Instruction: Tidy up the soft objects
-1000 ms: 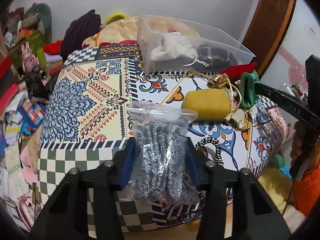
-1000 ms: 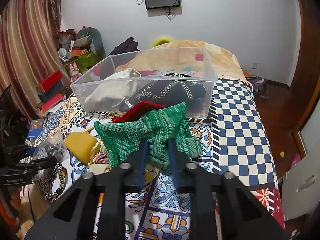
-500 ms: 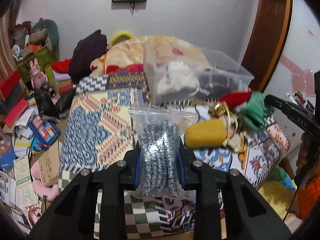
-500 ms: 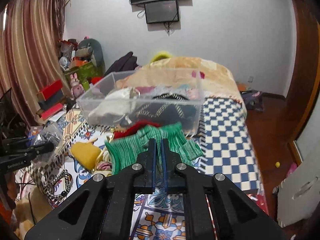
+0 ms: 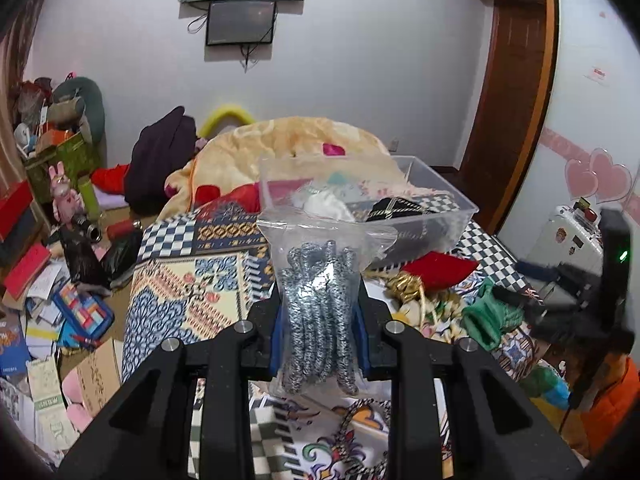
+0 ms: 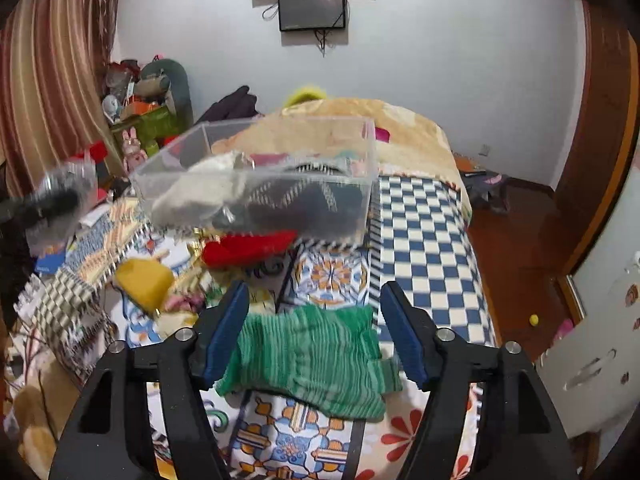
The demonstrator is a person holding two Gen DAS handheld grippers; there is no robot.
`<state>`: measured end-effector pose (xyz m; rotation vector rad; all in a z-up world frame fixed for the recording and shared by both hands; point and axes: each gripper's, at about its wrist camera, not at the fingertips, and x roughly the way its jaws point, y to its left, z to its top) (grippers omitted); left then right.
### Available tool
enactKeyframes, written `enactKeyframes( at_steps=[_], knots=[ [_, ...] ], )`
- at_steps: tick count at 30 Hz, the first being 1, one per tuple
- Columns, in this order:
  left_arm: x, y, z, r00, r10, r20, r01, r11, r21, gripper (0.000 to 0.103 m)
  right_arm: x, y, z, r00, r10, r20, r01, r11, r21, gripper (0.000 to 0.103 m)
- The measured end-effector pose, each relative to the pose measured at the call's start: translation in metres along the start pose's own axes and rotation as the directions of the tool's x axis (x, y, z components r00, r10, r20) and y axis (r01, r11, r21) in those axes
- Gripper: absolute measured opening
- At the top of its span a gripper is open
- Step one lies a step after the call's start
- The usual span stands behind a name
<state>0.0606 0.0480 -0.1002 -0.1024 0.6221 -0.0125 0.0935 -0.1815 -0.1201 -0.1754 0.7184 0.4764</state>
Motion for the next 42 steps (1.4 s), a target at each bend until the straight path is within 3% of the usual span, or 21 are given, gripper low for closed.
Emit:
enactKeyframes(
  at_steps=[5, 10, 14, 21, 29, 34, 42],
  knots=[
    [0.001, -0.010, 0.006, 1.000, -0.017, 0.016, 0.016, 1.000, 0.022, 0.028, 0.019, -0.010, -0.018, 0.997, 0.011, -0.080, -0.008, 0.999, 0.036, 0.063],
    [0.004, -0.016, 0.012, 0.999, -0.027, 0.028, 0.026, 0.999, 0.032, 0.028, 0.013, -0.020, -0.022, 0.998, 0.025, -0.064, -0.022, 0.998, 0.053, 0.031],
    [0.007, -0.019, 0.022, 0.998, -0.027, 0.049, 0.025, 0.999, 0.039, 0.028, 0.007, -0.024, -0.020, 0.999, 0.011, -0.045, -0.008, 0.998, 0.059, 0.016],
    [0.011, -0.021, 0.047, 0.995, -0.012, 0.094, 0.007, 0.999, 0.050, 0.028, -0.025, -0.033, 0.015, 0.996, 0.001, 0.091, -0.008, 0.997, 0.079, 0.015],
    [0.028, -0.019, 0.080, 0.991, 0.003, 0.137, -0.007, 0.999, 0.032, 0.028, -0.047, -0.025, 0.074, 0.960, 0.004, 0.279, -0.027, 0.997, 0.079, 0.015],
    [0.051, -0.021, 0.090, 0.994, 0.008, 0.113, -0.012, 0.999, 0.034, 0.028, -0.024, -0.012, 0.095, 0.957, 0.003, 0.290, -0.022, 0.998, 0.064, 0.016],
    [0.107, -0.012, 0.094, 1.000, 0.022, 0.014, -0.022, 1.000, -0.018, 0.028, 0.025, -0.002, 0.111, 0.980, 0.042, 0.194, -0.055, 0.997, 0.060, 0.016]
  ],
)
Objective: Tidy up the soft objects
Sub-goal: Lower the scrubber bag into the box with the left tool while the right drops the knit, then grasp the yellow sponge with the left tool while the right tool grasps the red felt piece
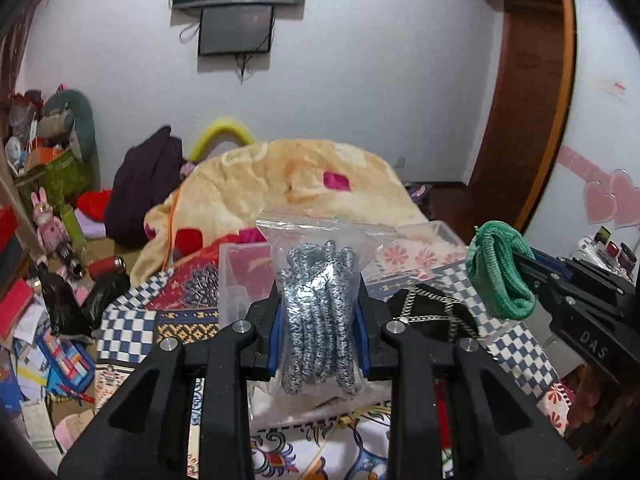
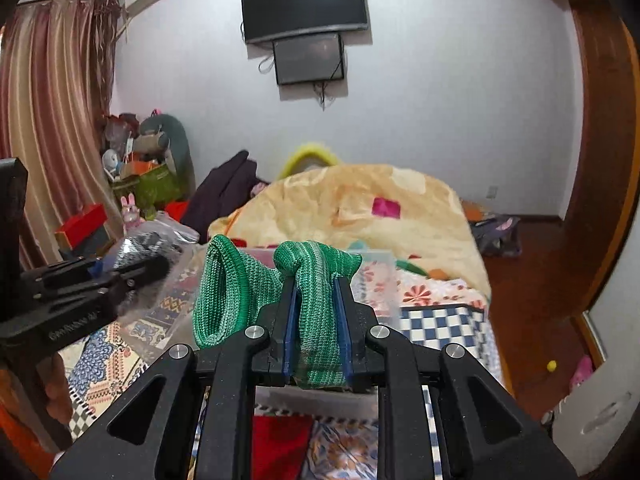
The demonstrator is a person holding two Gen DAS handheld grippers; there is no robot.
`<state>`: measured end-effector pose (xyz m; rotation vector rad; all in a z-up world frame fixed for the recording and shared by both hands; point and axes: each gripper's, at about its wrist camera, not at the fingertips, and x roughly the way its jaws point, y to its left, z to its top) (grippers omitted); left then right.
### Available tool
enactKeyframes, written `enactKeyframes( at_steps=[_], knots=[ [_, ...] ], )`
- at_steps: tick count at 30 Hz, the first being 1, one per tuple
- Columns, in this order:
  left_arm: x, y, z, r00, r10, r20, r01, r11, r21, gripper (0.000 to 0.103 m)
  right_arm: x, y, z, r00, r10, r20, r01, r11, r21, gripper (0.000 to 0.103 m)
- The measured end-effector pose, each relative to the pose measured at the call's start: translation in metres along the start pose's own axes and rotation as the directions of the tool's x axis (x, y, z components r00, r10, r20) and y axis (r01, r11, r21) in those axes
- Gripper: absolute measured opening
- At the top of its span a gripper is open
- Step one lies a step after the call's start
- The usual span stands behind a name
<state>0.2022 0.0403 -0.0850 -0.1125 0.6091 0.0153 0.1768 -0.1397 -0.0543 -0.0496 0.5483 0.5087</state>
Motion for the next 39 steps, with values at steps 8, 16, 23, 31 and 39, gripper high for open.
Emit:
enactKeyframes(
  at_steps=[8, 16, 23, 31, 39],
  knots=[
    [0.039, 0.004, -0.006, 0.996, -0.006, -0.090, 0.005, 1.000, -0.011, 0.028, 0.035, 0.013, -0.008, 0.990, 0.006, -0.139, -0.014, 0.998, -0.056, 0.020],
    [0.050, 0.000, -0.019, 0.992, -0.003, -0.127, 0.005, 1.000, 0.020, 0.029, 0.040, 0.017, -0.017, 0.983, -0.014, -0.180, -0.002, 0.996, -0.088, 0.034],
    [0.042, -0.001, -0.023, 0.992, -0.020, -0.127, 0.022, 1.000, 0.015, 0.050, 0.027, 0.012, -0.015, 0.988, -0.015, -0.156, 0.001, 0.996, -0.091, 0.058],
    [-0.002, -0.001, -0.016, 0.998, -0.044, -0.039, 0.044, 0.999, 0.010, 0.079, -0.009, 0.004, -0.010, 0.997, 0.010, -0.072, -0.014, 0.998, -0.057, 0.080],
    [-0.045, -0.007, -0.031, 0.999, -0.033, 0.020, 0.032, 0.998, 0.054, 0.097, -0.037, 0.005, -0.023, 0.999, 0.032, -0.034, -0.034, 0.998, -0.059, 0.087]
  ],
)
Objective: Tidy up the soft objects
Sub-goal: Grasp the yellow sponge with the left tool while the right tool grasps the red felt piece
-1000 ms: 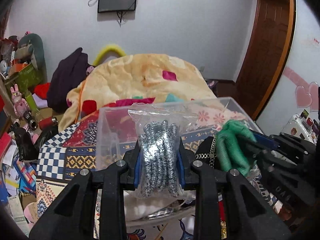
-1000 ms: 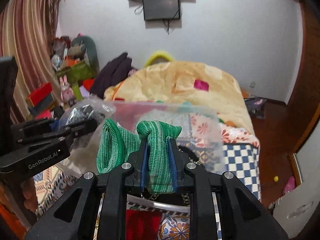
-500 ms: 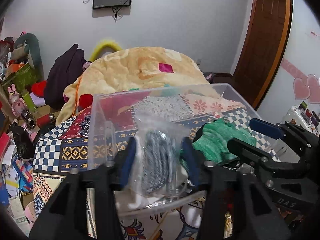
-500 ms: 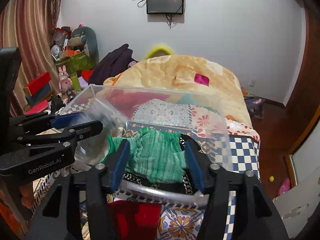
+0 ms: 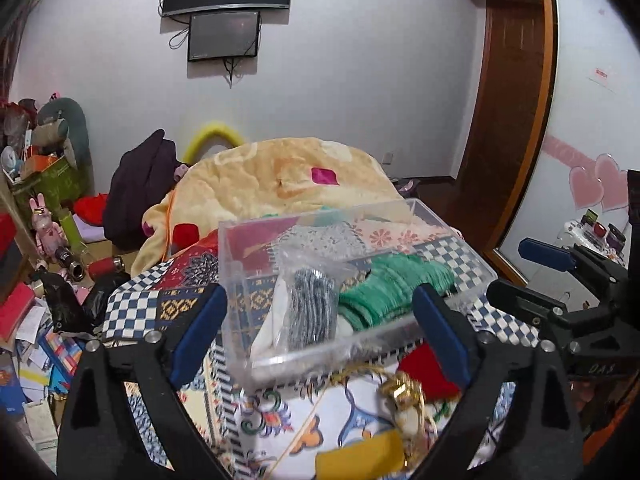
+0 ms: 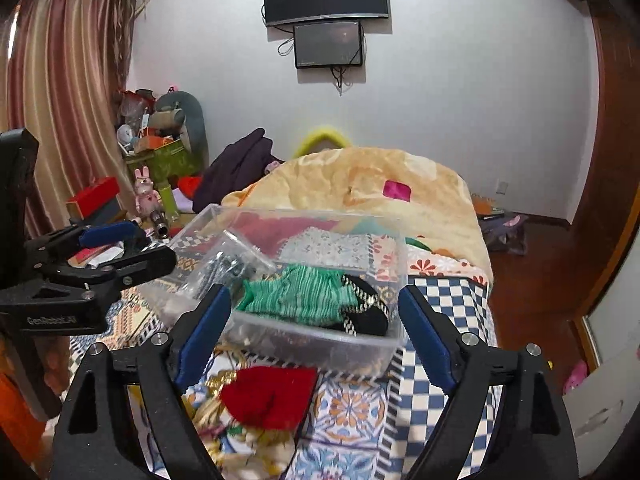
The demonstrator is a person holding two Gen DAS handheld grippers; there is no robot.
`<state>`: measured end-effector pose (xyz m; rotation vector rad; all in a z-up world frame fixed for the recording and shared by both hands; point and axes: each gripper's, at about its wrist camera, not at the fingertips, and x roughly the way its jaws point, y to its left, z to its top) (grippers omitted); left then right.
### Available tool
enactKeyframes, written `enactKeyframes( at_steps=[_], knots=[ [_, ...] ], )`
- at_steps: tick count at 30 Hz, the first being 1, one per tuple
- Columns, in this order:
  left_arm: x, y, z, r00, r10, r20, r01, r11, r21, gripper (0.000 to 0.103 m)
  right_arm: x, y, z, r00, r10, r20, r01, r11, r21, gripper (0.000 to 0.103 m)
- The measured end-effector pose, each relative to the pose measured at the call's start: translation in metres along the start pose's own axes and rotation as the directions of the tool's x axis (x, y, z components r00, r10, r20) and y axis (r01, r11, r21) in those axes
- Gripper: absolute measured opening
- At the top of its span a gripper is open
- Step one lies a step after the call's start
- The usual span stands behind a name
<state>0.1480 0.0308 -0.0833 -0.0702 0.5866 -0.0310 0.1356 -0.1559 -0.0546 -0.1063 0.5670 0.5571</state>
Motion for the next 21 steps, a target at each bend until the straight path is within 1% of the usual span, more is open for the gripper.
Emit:
enactKeyframes(
  at_steps=[2, 5, 11, 13, 15, 17, 18, 19, 20, 21],
  knots=[
    [-0.006, 0.001, -0.010, 1.000, -0.004, -0.015, 0.004, 1.000, -0.004, 0.098, 0.000, 0.002, -0.006, 1.000, 0.014, -0.008, -0.014, 1.000, 0.007, 0.089],
    [-0.007, 0.003, -0.030, 0.998, -0.011, -0.066, 0.010, 1.000, -0.016, 0.099, 0.004, 0.010, -0.018, 0.998, 0.040, -0.039, -0.040, 0.999, 0.003, 0.090],
    [-0.001, 0.009, -0.068, 0.985, -0.006, -0.174, 0.002, 1.000, -0.023, 0.099, 0.027, 0.027, -0.033, 0.991, 0.073, -0.108, -0.074, 0.997, -0.009, 0.090],
    [-0.002, 0.012, -0.076, 0.982, -0.006, -0.191, -0.001, 0.999, -0.035, 0.099, 0.033, 0.030, -0.038, 0.990, 0.075, -0.121, -0.078, 0.997, -0.017, 0.090],
    [-0.001, 0.014, -0.083, 0.978, -0.027, -0.206, 0.015, 0.998, -0.060, 0.099, 0.042, 0.035, -0.041, 0.983, 0.093, -0.157, -0.098, 0.995, -0.025, 0.089],
    [0.003, 0.013, -0.087, 0.971, -0.064, -0.229, 0.048, 0.996, -0.076, 0.099, 0.050, 0.038, -0.046, 0.976, 0.104, -0.190, -0.111, 0.993, -0.027, 0.086],
    [0.005, 0.011, -0.088, 0.968, -0.078, -0.239, 0.061, 0.995, -0.078, 0.099, 0.054, 0.037, -0.048, 0.974, 0.102, -0.204, -0.109, 0.994, -0.025, 0.080],
    [0.007, 0.008, -0.089, 0.965, -0.085, -0.247, 0.068, 0.995, -0.076, 0.099, 0.057, 0.036, -0.050, 0.970, 0.102, -0.222, -0.109, 0.994, -0.018, 0.072],
    [0.009, 0.005, -0.091, 0.965, -0.088, -0.249, 0.073, 0.995, -0.068, 0.099, 0.059, 0.033, -0.052, 0.965, 0.110, -0.239, -0.115, 0.993, -0.007, 0.067],
    [0.010, 0.002, -0.091, 0.964, -0.090, -0.250, 0.077, 0.995, -0.062, 0.099, 0.060, 0.031, -0.055, 0.962, 0.115, -0.249, -0.119, 0.993, 0.000, 0.059]
  ],
)
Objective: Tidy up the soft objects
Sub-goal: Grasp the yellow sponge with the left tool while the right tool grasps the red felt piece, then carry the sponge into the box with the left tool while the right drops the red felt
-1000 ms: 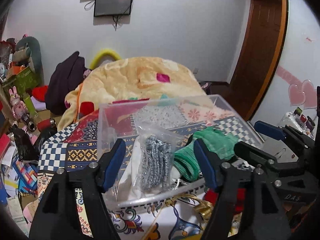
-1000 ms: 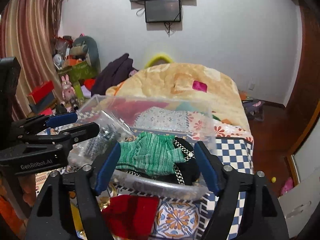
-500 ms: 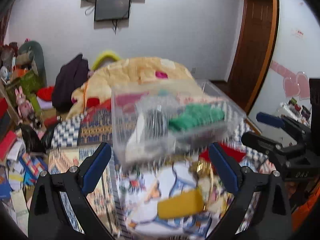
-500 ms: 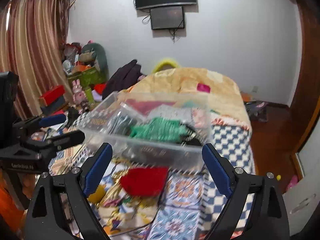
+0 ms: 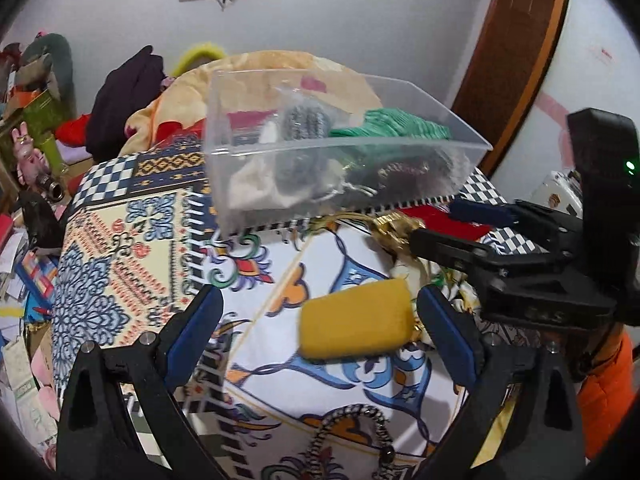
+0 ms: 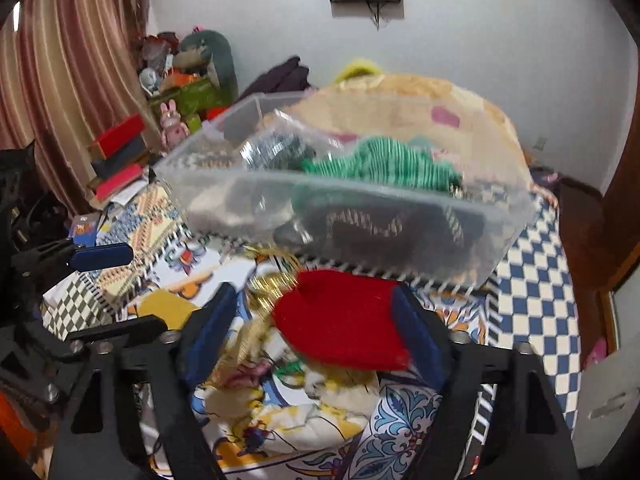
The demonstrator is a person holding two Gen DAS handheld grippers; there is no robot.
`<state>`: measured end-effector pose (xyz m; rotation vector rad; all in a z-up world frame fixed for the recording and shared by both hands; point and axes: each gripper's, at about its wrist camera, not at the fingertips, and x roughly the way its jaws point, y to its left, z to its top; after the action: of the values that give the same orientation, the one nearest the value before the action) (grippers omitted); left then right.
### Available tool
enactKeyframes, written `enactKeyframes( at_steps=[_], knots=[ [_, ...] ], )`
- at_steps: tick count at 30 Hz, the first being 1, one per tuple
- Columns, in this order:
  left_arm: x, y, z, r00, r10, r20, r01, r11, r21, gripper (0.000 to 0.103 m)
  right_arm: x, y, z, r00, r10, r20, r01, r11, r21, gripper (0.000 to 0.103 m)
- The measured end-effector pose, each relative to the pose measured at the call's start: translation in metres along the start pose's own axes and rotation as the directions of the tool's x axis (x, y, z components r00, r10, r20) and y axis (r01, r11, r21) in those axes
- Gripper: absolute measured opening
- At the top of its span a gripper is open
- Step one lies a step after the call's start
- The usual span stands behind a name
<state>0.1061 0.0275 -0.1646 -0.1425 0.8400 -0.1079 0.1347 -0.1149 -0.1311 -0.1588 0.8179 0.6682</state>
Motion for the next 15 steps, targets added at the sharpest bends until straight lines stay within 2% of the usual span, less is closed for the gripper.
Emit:
enactKeyframes(
  at_steps=[2, 4, 6, 7, 10, 15],
  knots=[
    [0.003, -0.008, 0.000, 1.000, -0.006, -0.004, 0.006, 1.000, 0.022, 0.099, 0.001, -0.005, -0.003, 1.000, 0.004, -0.012, -0.004, 1.000, 0.006, 0.045],
    [0.007, -0.015, -0.001, 1.000, 0.001, -0.001, -0.001, 0.999, 0.042, 0.096, 0.000, -0.008, -0.005, 1.000, 0.007, -0.018, -0.007, 1.000, 0.006, 0.026],
    [0.010, -0.020, -0.002, 1.000, 0.000, -0.009, 0.001, 0.998, 0.062, 0.087, -0.003, -0.010, -0.008, 1.000, 0.009, -0.009, -0.009, 1.000, 0.006, 0.019],
    [0.013, -0.021, -0.003, 1.000, -0.003, -0.021, 0.004, 0.998, 0.068, 0.079, -0.007, -0.012, -0.011, 1.000, 0.002, 0.001, -0.002, 1.000, 0.004, 0.017],
    [0.019, -0.021, -0.006, 0.999, -0.010, -0.047, 0.013, 0.998, 0.062, 0.067, -0.015, -0.014, -0.014, 1.000, -0.014, 0.025, 0.014, 1.000, 0.004, 0.015],
    [0.017, -0.012, -0.006, 0.999, -0.016, -0.033, 0.017, 0.999, 0.030, 0.060, -0.034, -0.020, -0.014, 0.997, -0.021, 0.071, 0.019, 1.000, 0.018, 0.013]
  ],
)
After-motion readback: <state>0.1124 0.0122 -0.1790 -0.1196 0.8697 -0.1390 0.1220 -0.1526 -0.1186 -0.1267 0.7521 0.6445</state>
